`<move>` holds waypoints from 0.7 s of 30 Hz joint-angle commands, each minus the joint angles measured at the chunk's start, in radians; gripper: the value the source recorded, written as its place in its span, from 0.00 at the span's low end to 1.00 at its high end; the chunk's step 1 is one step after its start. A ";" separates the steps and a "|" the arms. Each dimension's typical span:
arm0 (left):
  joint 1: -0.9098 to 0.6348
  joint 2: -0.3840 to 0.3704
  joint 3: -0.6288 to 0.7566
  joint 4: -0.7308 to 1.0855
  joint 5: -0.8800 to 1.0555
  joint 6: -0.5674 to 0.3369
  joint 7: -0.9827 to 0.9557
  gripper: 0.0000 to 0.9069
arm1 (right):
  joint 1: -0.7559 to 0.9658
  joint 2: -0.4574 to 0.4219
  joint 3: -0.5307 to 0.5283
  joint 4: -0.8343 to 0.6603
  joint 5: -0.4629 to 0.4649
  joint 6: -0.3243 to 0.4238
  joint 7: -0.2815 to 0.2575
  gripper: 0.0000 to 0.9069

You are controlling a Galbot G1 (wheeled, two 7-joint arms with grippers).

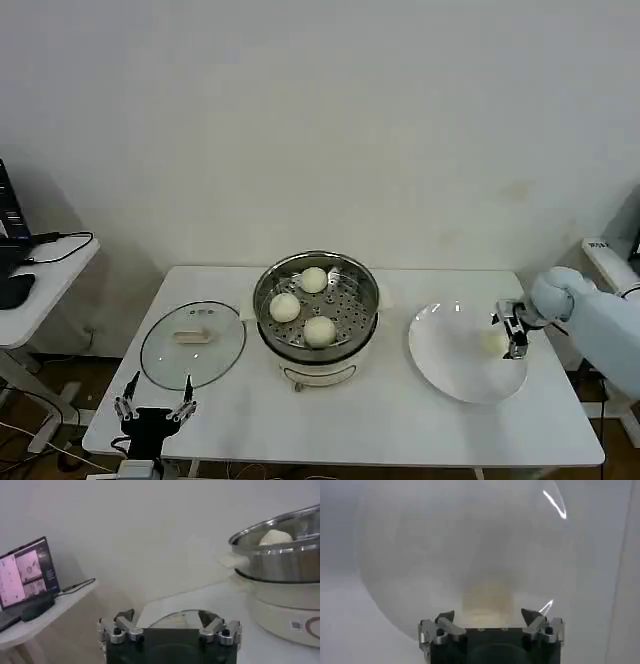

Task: Take steamed baozi put them in steamer then cover it.

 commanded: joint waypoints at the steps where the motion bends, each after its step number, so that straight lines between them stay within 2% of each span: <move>1: -0.001 -0.001 0.002 0.002 0.000 0.001 0.000 1.00 | -0.018 0.040 0.021 -0.059 -0.016 -0.004 -0.001 0.92; 8: 0.003 0.001 -0.001 -0.003 0.000 0.001 -0.001 1.00 | -0.019 0.047 0.021 -0.067 -0.022 -0.011 -0.006 0.83; 11: 0.004 0.001 -0.001 -0.006 0.000 0.001 -0.001 1.00 | -0.019 0.046 0.020 -0.064 -0.022 -0.016 -0.008 0.74; 17: 0.004 -0.001 0.000 -0.008 0.001 0.001 -0.002 1.00 | -0.009 0.032 0.012 -0.040 -0.013 -0.023 -0.014 0.70; 21: 0.005 -0.004 0.002 -0.012 0.002 0.001 -0.002 1.00 | 0.006 0.017 -0.003 -0.023 0.000 -0.029 -0.018 0.63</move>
